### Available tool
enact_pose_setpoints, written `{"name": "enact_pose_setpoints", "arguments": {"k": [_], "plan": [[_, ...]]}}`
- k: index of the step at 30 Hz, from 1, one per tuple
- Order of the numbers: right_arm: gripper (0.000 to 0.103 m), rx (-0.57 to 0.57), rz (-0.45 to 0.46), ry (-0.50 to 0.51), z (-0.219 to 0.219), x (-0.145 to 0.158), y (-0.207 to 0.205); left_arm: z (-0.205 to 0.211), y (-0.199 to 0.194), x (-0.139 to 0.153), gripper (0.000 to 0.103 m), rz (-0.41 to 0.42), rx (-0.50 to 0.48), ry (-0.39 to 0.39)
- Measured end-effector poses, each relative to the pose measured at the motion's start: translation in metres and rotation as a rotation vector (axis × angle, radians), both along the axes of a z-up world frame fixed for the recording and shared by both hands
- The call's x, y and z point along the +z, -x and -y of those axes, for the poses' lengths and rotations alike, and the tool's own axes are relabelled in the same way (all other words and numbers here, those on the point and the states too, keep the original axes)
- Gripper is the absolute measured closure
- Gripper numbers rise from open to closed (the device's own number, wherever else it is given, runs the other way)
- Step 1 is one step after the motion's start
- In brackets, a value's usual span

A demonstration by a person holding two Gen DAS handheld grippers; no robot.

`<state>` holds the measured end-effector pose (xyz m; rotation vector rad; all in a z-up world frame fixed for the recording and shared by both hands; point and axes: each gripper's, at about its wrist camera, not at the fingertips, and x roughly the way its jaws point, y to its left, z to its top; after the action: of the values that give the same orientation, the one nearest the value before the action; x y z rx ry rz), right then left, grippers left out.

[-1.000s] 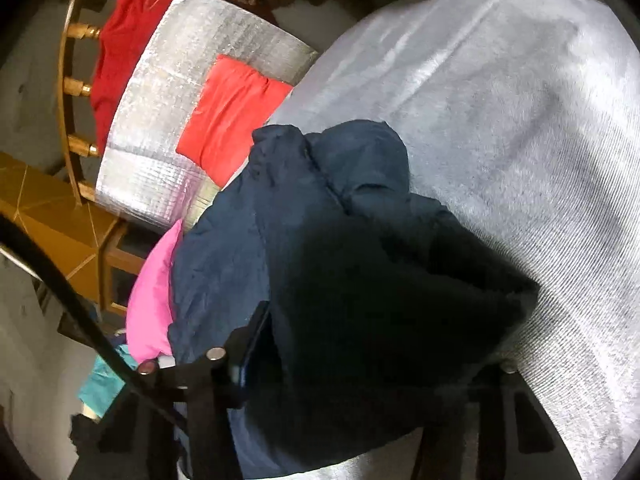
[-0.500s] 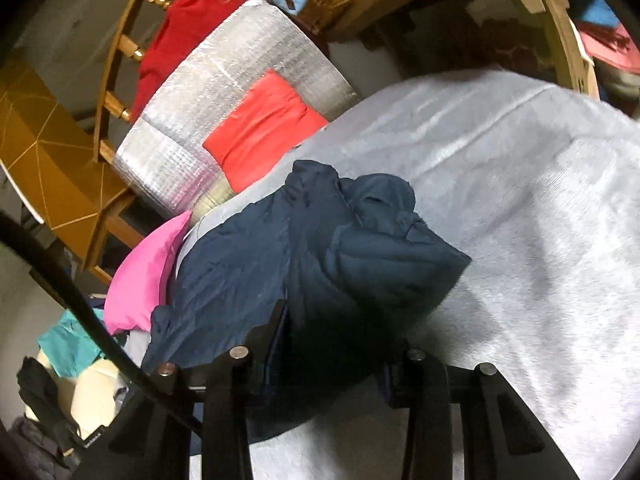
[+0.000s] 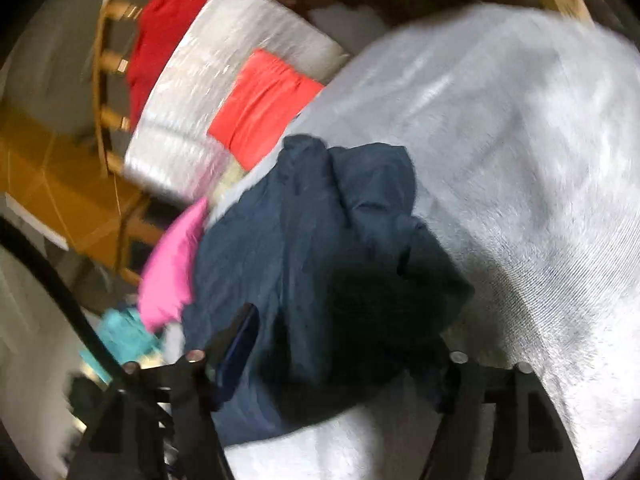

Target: Fold large clothes

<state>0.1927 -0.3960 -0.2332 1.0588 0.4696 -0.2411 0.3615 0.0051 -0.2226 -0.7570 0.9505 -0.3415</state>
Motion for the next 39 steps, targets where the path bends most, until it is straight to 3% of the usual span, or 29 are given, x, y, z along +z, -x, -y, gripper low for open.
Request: {"name": "enact_pose_setpoints", "arguments": {"k": [3,6,7,8,9,12,15,21,23,24,25,26,29,35,39], "plan": [[0.023,-0.046,0.042,-0.104,0.016,-0.015,-0.003,0.001,-0.005,-0.006,0.04,-0.026,0.014,0.02],[0.024,-0.096,0.077,-0.152,0.028,-0.024,-0.007,0.005,-0.008,-0.006,0.041,0.005,0.011,0.008],[0.029,-0.096,0.089,-0.133,0.027,-0.022,-0.007,0.008,-0.007,-0.002,0.049,0.036,-0.001,-0.018],[0.051,-0.094,0.086,-0.105,0.026,-0.018,-0.009,0.011,-0.007,0.001,0.054,0.06,-0.015,-0.043],[0.059,-0.094,0.069,-0.058,0.022,-0.014,-0.009,0.014,-0.006,0.004,0.061,0.079,-0.027,-0.067],[0.065,-0.09,0.028,0.119,0.006,0.008,-0.014,0.019,-0.003,0.013,0.072,0.134,-0.06,-0.138],[0.068,-0.075,0.016,0.24,-0.007,0.025,-0.01,0.014,-0.001,0.017,0.076,0.143,-0.067,-0.124],[0.068,-0.085,-0.003,0.374,-0.023,0.045,0.016,0.02,0.011,0.027,0.075,0.177,-0.144,-0.169],[0.068,-0.088,-0.05,0.336,-0.013,0.035,0.016,0.021,0.01,0.023,0.073,0.145,-0.165,-0.192],[0.067,-0.082,-0.078,0.3,-0.008,0.028,0.013,0.021,0.007,0.017,0.067,0.108,-0.172,-0.202],[0.062,-0.075,-0.144,0.191,0.006,0.007,0.008,0.02,0.004,0.012,0.062,0.077,-0.171,-0.199],[0.058,-0.075,-0.144,0.191,0.006,0.007,0.008,0.019,0.001,0.009,0.059,0.055,-0.167,-0.188],[0.041,-0.098,-0.128,0.142,0.013,0.005,0.014,0.011,-0.007,0.005,0.036,-0.008,-0.16,-0.178],[0.032,-0.218,-0.066,0.176,0.025,0.033,0.053,-0.026,-0.005,0.012,0.035,-0.028,-0.124,-0.093],[0.032,-0.234,0.002,0.202,0.029,0.054,0.065,-0.035,0.004,0.027,0.035,0.014,-0.101,-0.137]]}}
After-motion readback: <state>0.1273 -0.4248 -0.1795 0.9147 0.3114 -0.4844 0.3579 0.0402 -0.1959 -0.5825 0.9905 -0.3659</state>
